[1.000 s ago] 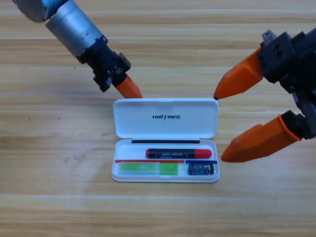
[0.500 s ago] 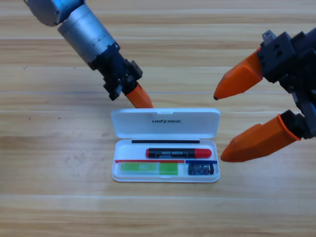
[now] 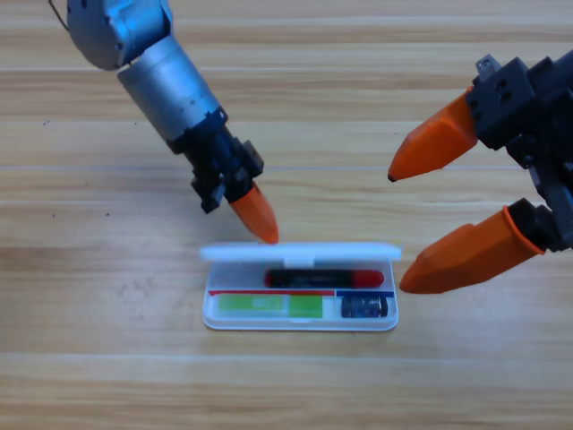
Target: Clean up eraser and pencils
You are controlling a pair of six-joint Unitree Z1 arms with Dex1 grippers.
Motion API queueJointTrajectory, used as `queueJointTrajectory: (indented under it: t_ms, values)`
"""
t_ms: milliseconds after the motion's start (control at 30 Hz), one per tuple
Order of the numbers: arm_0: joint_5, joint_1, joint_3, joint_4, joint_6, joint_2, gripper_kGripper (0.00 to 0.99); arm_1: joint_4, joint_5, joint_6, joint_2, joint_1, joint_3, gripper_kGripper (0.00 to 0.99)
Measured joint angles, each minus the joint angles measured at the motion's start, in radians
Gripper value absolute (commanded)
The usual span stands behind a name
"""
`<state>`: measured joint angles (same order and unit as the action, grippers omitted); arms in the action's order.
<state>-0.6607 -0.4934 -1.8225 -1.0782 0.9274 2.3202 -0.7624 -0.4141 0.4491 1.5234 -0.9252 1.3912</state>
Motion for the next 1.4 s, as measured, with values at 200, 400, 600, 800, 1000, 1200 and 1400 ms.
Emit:
queueJointTrajectory:
  t_ms: [200,400,600,800,1000,1200,1400]
  values:
    - [0.013,-0.007,0.057,0.04,-0.011,-0.001,0.0,0.0,-0.002,-0.004,0.0,0.0,0.0,0.945]
    - [0.031,-0.021,0.098,0.078,-0.027,-0.01,0.0,0.0,-0.003,-0.005,0.0,0.0,0.0,0.945]
    - [0.091,-0.046,0.106,0.088,-0.049,-0.033,0.0,0.0,-0.003,-0.005,0.0,0.0,0.0,0.945]
    - [0.209,-0.091,0.145,0.126,-0.083,-0.085,0.0,0.0,-0.003,-0.005,0.0,0.0,0.0,0.945]
    - [0.307,-0.143,0.185,0.137,-0.124,-0.134,0.0,0.0,-0.003,-0.005,0.0,0.0,0.0,0.945]
    - [0.335,-0.197,0.2,0.137,-0.156,-0.163,0.0,0.0,-0.003,-0.005,0.0,0.0,0.0,0.945]
    - [0.335,-0.24,0.219,0.151,-0.167,-0.169,0.0,0.002,-0.003,-0.005,0.0,0.0,0.0,0.945]
